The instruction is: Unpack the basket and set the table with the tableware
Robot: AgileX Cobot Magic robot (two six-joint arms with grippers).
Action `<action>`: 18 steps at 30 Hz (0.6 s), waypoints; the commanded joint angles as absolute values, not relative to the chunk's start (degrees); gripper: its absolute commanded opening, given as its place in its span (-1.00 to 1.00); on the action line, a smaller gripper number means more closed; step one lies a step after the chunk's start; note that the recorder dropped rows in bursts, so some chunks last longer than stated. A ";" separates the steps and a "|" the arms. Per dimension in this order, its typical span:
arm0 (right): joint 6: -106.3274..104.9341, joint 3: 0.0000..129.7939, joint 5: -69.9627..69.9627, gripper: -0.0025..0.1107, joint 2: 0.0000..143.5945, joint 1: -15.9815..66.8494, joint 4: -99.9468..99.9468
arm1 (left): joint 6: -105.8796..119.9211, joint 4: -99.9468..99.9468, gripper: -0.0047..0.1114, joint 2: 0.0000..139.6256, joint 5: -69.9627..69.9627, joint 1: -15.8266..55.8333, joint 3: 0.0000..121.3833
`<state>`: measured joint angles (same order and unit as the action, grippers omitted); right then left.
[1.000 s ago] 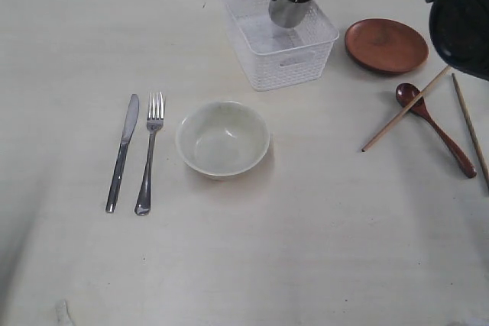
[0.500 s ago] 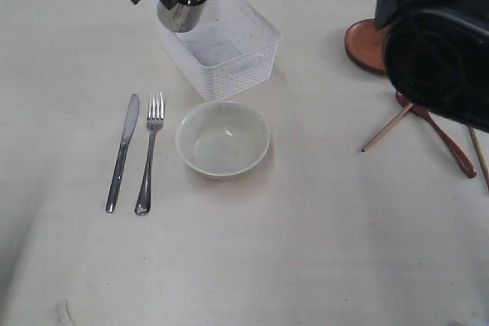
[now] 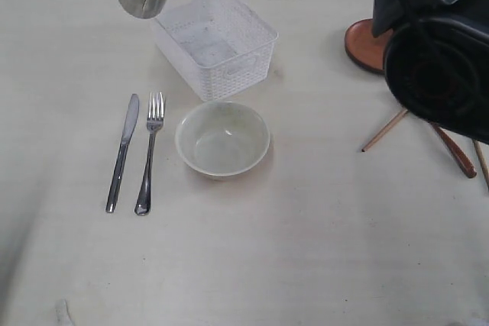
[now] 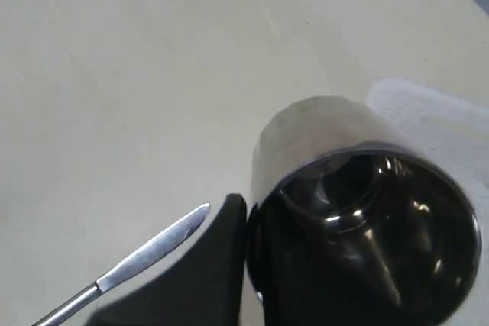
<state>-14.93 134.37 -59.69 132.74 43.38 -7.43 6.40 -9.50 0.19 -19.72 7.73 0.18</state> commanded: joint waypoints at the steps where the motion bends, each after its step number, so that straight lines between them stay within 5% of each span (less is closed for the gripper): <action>1: -17.45 134.57 -61.35 -0.96 134.04 43.12 -11.85 | 6.37 -9.51 -0.92 0.00 -19.62 8.17 0.00; 18: -9.01 134.57 -69.96 -0.96 135.03 40.88 14.62 | 6.37 -9.51 -0.92 0.00 -19.62 8.17 0.00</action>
